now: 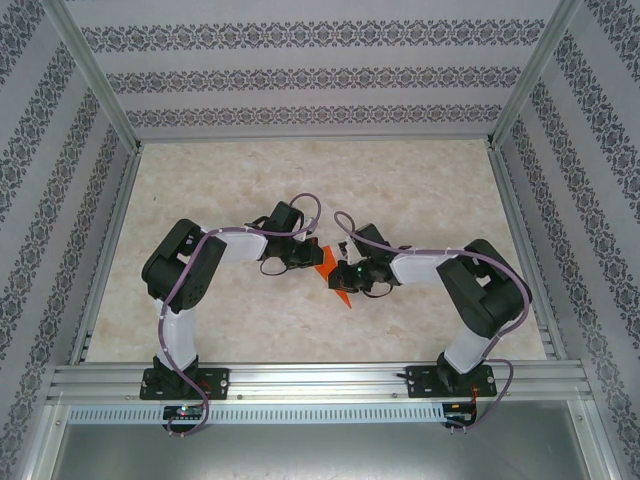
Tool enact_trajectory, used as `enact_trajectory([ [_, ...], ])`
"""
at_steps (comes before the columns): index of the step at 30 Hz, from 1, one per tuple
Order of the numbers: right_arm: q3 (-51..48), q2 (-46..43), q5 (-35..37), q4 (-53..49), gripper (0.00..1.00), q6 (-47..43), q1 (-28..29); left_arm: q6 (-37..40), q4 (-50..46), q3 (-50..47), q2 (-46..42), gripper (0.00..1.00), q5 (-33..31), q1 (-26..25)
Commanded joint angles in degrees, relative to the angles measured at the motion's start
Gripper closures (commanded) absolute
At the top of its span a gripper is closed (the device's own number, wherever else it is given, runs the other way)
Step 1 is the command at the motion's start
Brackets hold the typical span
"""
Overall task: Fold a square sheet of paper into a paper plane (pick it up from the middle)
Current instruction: Fold the wing for the fifth time at the center of the table.
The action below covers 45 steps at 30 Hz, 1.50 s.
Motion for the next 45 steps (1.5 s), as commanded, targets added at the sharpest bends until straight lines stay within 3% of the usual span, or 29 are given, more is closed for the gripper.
enact_trajectory([
  [1, -4.14, -1.28, -1.55, -2.03, 0.90, 1.49, -0.92, 1.95, -4.95, -0.75, 2.67, 1.00, -6.44, -0.04],
  [22, -17.38, -15.28, 2.08, -5.84, 0.88, 5.31, -1.28, 2.23, -5.57, 0.13, 2.61, 1.00, -6.30, 0.02],
  [30, -10.02, -17.07, -1.40, -4.81, 0.86, 5.72, -0.94, 1.53, -4.06, 0.11, 1.28, 1.00, -4.76, -0.07],
  [39, -2.70, -14.47, 5.67, -8.99, 0.79, 3.33, -3.29, 0.83, -4.87, 2.20, -1.27, 0.99, -4.06, -0.91],
  [42, -3.48, -14.44, 6.52, -6.85, 0.77, 4.31, -5.02, 0.78, -6.58, 3.10, -2.95, 0.94, -4.85, -0.97],
  [45, -3.56, -14.62, 7.79, -5.92, 0.71, 4.62, -6.82, 0.38, -8.30, 3.79, -5.64, 0.81, -6.40, -1.00],
])
